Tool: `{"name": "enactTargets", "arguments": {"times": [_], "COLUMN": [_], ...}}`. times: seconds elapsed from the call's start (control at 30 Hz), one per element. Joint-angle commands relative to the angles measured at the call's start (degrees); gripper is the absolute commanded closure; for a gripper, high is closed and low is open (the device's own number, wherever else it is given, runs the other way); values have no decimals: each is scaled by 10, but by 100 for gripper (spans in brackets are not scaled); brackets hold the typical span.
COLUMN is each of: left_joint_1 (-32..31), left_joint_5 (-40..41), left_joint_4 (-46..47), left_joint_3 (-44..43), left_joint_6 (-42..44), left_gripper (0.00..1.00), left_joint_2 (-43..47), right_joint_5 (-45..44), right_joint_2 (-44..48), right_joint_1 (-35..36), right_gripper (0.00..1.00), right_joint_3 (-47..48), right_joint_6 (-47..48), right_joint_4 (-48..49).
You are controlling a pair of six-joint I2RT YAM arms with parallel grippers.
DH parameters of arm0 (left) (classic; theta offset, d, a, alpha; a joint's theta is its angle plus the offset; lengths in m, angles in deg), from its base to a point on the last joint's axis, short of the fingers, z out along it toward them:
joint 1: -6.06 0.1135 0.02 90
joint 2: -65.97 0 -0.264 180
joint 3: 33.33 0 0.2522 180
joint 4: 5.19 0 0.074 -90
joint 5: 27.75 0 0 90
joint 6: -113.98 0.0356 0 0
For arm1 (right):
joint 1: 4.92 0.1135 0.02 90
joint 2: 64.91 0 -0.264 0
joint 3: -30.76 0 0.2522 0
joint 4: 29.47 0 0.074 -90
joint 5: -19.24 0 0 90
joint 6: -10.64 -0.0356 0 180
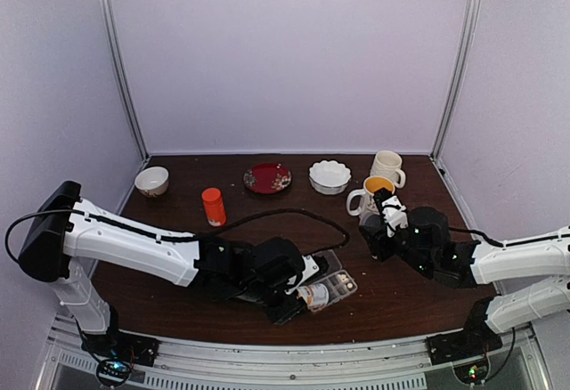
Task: Sort the pills into containers
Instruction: Pour the pill into the compartment of the pill container.
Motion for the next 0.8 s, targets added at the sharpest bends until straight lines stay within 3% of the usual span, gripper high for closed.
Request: {"name": "enactTargets", "arguments": {"times": [0.0,0.77], "left_joint_1": [-3,-7], "left_joint_5": [6,42], "left_joint_4": [-3,-6], "left_joint_3": [-18,-10], "left_joint_6": [-11,2], "left_gripper": [100,100], "left_joint_2": [-5,22], "right_joint_5": [0,-1], "right_joint_2": [3,3], "right_joint_1": [-4,-4], "right_gripper": [100,100], "right_joint_3": [18,18], "right_joint_6": [4,5], "right_joint_4": [-6,-10]}}
